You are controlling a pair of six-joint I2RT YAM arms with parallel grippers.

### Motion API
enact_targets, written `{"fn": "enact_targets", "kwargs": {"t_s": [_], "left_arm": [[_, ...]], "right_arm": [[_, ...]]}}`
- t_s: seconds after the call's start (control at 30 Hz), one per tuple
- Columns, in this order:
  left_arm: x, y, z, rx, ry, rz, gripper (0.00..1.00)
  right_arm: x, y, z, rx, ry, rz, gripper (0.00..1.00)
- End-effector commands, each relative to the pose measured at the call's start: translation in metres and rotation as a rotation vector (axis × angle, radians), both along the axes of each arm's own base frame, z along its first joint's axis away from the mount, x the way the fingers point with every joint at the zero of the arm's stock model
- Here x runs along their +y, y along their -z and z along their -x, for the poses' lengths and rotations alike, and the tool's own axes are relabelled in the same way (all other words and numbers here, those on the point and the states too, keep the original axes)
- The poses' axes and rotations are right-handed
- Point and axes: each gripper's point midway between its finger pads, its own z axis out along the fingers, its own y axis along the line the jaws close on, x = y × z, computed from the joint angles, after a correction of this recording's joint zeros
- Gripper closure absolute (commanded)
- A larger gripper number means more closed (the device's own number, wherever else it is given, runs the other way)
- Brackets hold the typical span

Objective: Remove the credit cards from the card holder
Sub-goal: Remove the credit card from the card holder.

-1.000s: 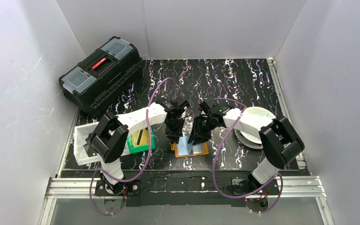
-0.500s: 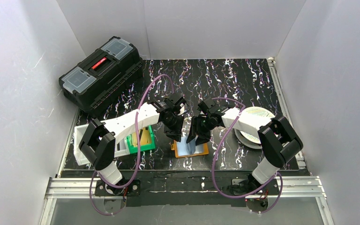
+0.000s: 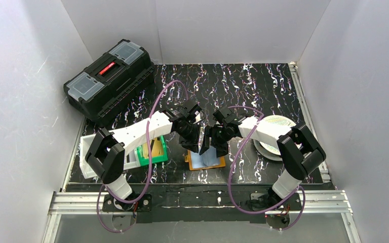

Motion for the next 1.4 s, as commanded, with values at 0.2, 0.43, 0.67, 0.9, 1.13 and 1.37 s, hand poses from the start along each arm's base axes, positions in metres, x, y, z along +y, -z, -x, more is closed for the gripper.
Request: {"fn": "enact_targets", "kwargs": {"t_s": [0.2,0.43,0.67,0.9,1.13,1.37], "left_arm": [[0.008,0.003,0.011,0.022,0.001,-0.01,0.86],[0.009,0.0,0.011,0.015,0.002,-0.015,0.86],[0.01,-0.001,0.01,0.013,0.006,-0.021,0.86],[0.012,-0.004,0.01,0.003,0.006,-0.027,0.86],[0.01,-0.008,0.009,0.0,0.011,-0.018,0.85],[0.004,0.017,0.005,0.029,0.004,-0.028,0.87]], "right_arm": [[-0.002,0.007,0.001,0.01,-0.016,0.047,0.25],[-0.003,0.006,0.001,0.002,-0.013,0.052,0.19],[-0.002,-0.004,-0.001,-0.029,-0.017,0.03,0.08],[-0.019,-0.017,-0.006,-0.089,0.023,0.067,0.02],[-0.049,-0.023,-0.009,-0.121,0.097,0.105,0.02],[-0.038,-0.033,-0.009,-0.122,0.082,0.034,0.21]]}}
